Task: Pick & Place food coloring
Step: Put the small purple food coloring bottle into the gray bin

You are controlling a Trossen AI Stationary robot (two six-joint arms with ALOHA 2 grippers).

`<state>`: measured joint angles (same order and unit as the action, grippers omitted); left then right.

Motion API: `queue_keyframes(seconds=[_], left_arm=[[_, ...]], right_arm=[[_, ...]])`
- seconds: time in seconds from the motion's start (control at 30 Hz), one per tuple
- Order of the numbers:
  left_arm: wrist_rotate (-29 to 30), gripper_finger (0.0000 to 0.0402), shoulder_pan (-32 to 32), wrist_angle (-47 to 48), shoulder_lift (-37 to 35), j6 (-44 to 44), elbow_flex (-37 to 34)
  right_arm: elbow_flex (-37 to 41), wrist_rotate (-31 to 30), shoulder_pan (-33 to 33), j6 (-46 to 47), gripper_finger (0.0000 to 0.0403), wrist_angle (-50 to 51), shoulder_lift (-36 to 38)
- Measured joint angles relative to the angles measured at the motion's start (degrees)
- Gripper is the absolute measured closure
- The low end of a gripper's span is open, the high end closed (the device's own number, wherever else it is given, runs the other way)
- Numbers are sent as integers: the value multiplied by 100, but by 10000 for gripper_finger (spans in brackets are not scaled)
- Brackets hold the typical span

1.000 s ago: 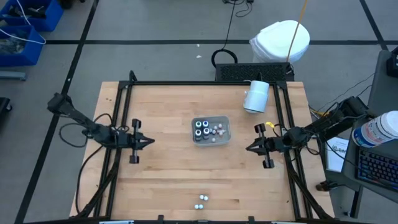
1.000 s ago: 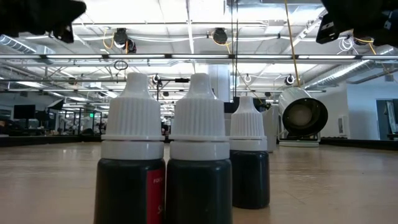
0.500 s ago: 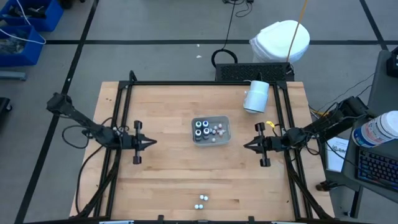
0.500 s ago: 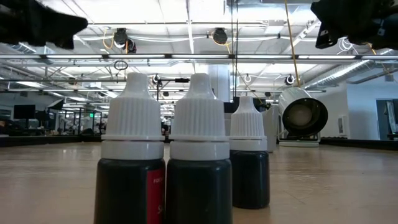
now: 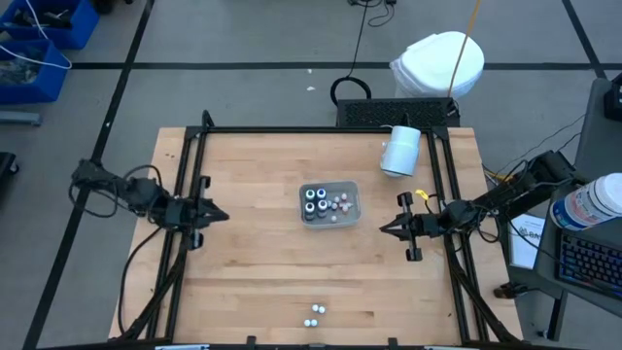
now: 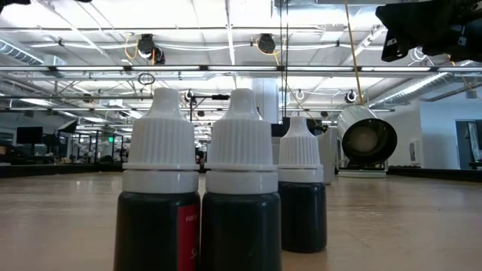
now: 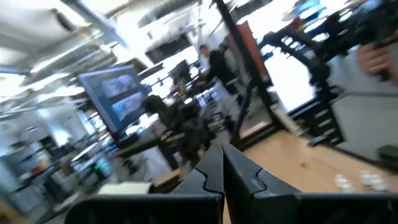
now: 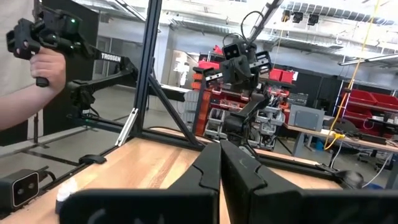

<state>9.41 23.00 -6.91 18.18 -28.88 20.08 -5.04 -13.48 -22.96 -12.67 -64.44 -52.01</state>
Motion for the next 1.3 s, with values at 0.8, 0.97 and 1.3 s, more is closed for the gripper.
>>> queue_keyframes(seconds=[0.8,0.97,1.3], left_arm=[[-1172,401,-1302,-1126,-294,1499,-1579],[-1199,400,-1302,-899,-296,1164,-1569],[-777,399,-1302,-213,-596,1097,-1568]], right_arm=[[-2,25,0,-42,403,-42,0],[-2,23,0,-42,403,-39,0],[102,147,-2,149,403,3,324]])
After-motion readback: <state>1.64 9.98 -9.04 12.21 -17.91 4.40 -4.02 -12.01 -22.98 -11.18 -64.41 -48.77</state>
